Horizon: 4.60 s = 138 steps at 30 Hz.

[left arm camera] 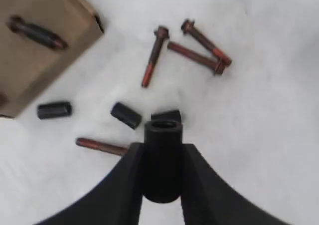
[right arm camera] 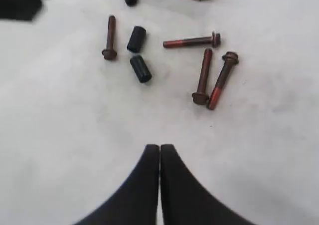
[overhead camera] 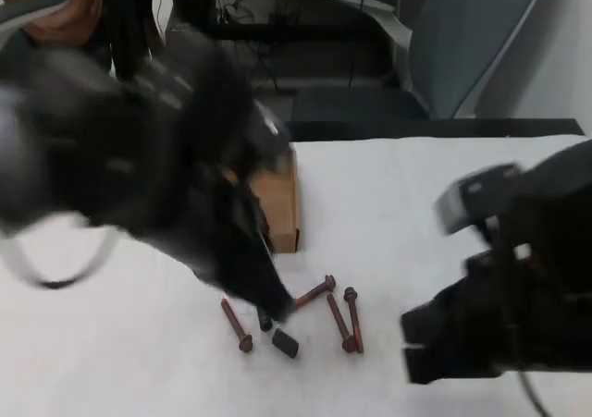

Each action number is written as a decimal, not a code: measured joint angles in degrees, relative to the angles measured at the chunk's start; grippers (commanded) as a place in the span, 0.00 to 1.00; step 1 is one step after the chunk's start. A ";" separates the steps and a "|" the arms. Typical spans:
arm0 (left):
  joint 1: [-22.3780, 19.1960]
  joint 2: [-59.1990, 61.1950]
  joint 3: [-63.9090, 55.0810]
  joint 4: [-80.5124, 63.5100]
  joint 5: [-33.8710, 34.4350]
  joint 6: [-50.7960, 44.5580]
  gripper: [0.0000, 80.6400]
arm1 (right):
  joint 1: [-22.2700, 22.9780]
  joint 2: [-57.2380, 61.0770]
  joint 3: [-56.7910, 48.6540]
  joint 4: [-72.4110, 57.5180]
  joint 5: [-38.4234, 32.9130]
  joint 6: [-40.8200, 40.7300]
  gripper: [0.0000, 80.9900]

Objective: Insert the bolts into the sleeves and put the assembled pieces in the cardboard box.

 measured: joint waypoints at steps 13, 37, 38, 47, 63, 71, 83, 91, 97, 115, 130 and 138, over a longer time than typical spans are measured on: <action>1.28 -39.99 29.25 -24.72 0.90 -0.64 0.02 | -2.03 27.11 -8.14 -5.78 3.85 0.60 0.45; 1.28 -48.10 42.47 -39.53 7.93 -7.18 0.02 | -8.15 50.02 -27.37 -1.15 7.45 -3.11 0.27; 1.28 -48.10 42.47 -39.53 7.93 -7.18 0.02 | -8.15 50.13 -27.50 -0.80 7.71 -3.11 0.16; 1.28 -48.10 45.10 -40.33 7.98 -7.18 0.02 | -7.90 47.98 -27.49 1.06 8.51 -7.07 0.01; 1.28 -22.11 56.48 -80.23 8.61 -12.21 0.02 | 3.48 17.99 -20.57 -17.26 9.07 -10.72 0.01; 1.28 -5.55 54.69 -98.23 7.52 -19.64 0.02 | 10.46 18.47 -9.66 -35.32 10.78 -5.09 0.01; 1.28 -3.01 53.68 -100.76 7.79 -23.98 0.02 | 14.25 18.47 -6.60 -49.01 10.78 -12.04 0.01; 1.28 -3.01 52.40 -100.73 10.62 -27.32 0.02 | 14.86 20.56 -6.61 -51.54 10.43 -17.88 0.01; 1.28 -3.01 52.32 -100.74 11.14 -27.73 0.02 | 14.99 21.59 -6.61 -53.56 10.31 -19.95 0.01; 1.28 -3.01 52.37 -100.74 9.05 -27.37 0.02 | 15.10 21.59 -6.61 -53.66 11.34 -22.56 0.01; 1.28 -3.01 52.20 -102.30 4.05 -26.46 0.02 | 15.10 21.86 -6.39 -53.44 10.33 -22.56 0.01; 1.28 -3.01 52.00 -106.38 1.51 -25.29 0.02 | 15.10 21.86 -6.39 -51.20 7.72 -21.80 0.48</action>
